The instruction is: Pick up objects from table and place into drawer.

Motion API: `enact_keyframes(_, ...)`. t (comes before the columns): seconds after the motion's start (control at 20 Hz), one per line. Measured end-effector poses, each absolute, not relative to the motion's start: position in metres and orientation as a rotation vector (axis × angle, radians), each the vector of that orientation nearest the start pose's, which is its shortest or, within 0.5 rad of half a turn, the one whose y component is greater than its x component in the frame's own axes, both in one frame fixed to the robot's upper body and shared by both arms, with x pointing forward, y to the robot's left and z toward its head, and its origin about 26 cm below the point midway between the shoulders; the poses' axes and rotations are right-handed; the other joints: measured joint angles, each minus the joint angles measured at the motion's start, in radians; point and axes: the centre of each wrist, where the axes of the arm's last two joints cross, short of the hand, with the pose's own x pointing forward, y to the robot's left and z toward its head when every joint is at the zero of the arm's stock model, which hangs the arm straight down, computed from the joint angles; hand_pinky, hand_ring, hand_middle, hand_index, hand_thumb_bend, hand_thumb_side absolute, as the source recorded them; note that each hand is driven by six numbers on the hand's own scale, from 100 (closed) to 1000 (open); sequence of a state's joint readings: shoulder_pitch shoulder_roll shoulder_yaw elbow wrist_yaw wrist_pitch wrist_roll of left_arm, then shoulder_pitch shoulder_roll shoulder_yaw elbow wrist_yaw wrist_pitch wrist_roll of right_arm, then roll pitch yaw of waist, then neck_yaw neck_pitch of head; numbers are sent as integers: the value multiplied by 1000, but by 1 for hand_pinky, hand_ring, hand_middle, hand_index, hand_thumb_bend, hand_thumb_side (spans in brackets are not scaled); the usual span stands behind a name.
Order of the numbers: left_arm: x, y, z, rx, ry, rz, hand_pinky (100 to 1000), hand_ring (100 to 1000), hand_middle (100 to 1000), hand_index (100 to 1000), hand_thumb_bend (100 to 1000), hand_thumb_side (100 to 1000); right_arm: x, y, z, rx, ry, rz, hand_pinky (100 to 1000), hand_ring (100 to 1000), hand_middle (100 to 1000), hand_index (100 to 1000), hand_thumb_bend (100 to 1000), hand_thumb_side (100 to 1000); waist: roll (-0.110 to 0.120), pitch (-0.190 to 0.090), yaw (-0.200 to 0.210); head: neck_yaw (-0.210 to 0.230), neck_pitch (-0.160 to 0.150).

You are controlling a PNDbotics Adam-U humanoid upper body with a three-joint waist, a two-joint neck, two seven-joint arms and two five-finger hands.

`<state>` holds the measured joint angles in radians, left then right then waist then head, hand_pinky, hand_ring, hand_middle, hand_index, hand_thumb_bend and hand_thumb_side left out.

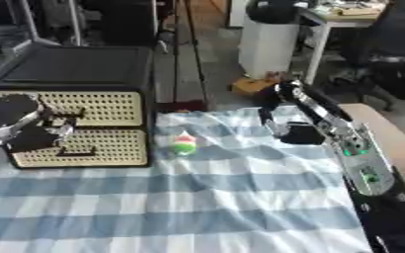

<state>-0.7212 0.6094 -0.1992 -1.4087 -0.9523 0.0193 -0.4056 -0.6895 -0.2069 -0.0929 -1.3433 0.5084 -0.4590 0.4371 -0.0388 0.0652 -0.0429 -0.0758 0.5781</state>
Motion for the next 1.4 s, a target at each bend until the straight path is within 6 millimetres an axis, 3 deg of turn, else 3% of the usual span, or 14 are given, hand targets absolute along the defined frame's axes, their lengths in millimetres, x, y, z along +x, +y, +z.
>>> enact_keyframes(0.15,406,289,239,1236,-1430,-1421,100,100,100,796,267,1000,426,-246,175,-334,-2143,1180,586,561,501,750,100,264,0,0,1,-1,0)
enact_keyframes(0.35,405,288,242,1274,-1456,-1381,100,100,100,858,265,1000,426,-246,175,-335,-2145,1180,587,561,501,750,100,263,0,0,0,-3,0)
enact_keyframes(0.75,419,293,220,1295,-1381,-1388,100,100,100,894,227,1000,426,-246,175,-334,-2147,1184,587,561,501,750,100,261,-6,8,-14,-3,0)
enact_keyframes(1.1,431,297,200,1270,-1327,-1396,100,100,100,889,197,1000,427,-245,177,-333,-2153,1188,587,561,500,751,100,261,-6,21,-26,1,0)
enact_keyframes(1.4,434,299,193,1220,-1274,-1448,100,100,100,788,163,1000,427,-245,177,-331,-2154,1187,587,561,500,751,100,262,-6,22,-28,3,0)
